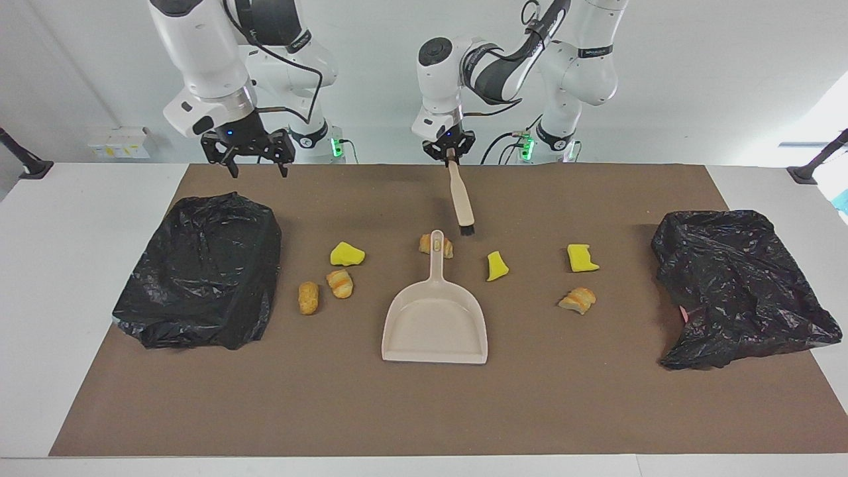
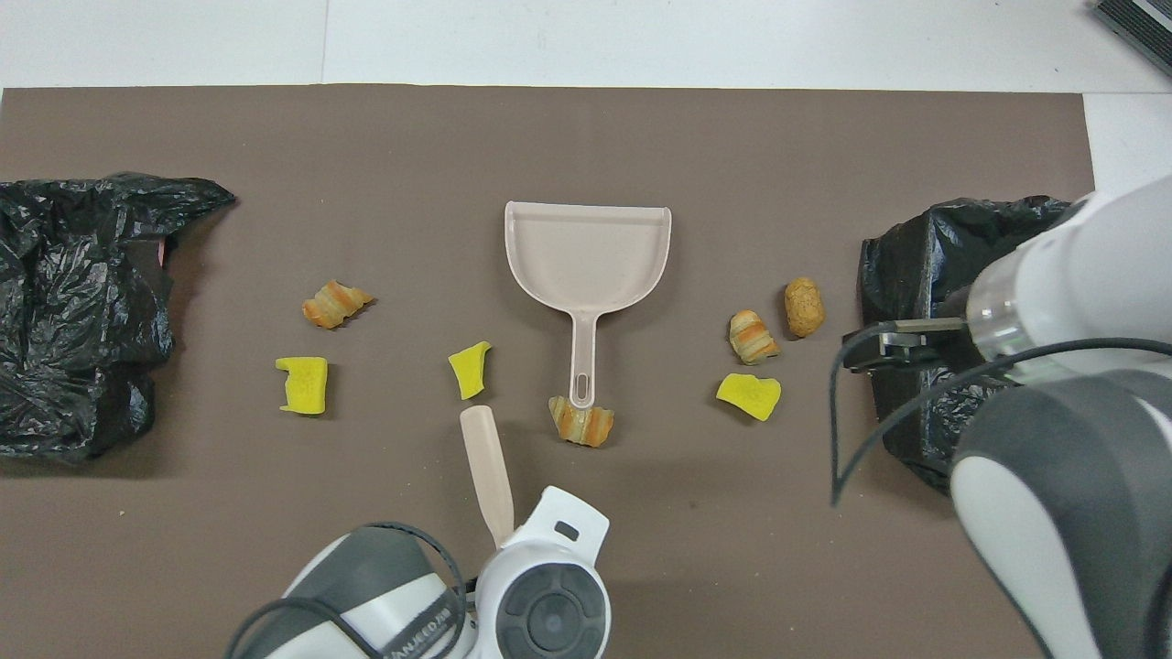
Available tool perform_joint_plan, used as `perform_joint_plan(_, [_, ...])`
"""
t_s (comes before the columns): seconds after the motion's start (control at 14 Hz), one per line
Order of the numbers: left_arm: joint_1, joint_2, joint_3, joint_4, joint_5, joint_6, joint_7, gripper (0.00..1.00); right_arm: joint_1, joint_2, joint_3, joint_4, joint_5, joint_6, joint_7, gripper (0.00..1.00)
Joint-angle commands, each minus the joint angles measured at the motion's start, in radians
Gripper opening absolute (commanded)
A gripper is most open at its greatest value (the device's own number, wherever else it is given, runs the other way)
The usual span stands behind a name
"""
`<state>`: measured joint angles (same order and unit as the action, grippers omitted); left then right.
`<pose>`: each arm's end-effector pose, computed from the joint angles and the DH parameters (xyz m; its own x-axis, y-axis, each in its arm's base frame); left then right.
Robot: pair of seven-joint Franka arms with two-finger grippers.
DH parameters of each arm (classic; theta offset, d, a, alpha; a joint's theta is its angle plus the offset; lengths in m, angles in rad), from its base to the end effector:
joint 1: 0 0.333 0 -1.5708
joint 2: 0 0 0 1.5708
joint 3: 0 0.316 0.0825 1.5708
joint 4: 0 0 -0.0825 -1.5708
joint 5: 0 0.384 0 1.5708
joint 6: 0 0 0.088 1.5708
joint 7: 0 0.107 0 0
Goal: Sweep and dump trash in bin
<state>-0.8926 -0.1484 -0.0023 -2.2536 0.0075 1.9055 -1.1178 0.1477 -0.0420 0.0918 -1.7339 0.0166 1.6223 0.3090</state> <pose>0.2959 -0.3682 0.4108 0.9711 0.2245 -0.0807 0.2072 -0.9613 -0.1814 0.5247 0.1308 0.5747 0.9950 -0.0712 -0.0703 -0.0708 -0.9975 0.0092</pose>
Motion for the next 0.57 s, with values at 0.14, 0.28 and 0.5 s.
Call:
perform_joint_plan(0.14, [0.185, -0.069, -0.012, -0.047, 0.011, -0.04, 0.007, 0.0, 0.107, 0.23, 0.0, 0.145, 0.046, 0.086, 0.221, 1.0])
perform_joint_plan(0.28, [0.259, -0.074, -0.012, -0.078, 0.011, -0.026, 0.024, 0.0, 0.176, 0.292, 0.003, 0.149, 0.065, 0.183, 0.315, 1.0])
perform_joint_plan(0.5, [0.378, -0.076, -0.012, -0.099, 0.011, -0.01, 0.134, 0.0, 0.203, 0.35, 0.003, 0.148, 0.098, 0.313, 0.343, 1.0])
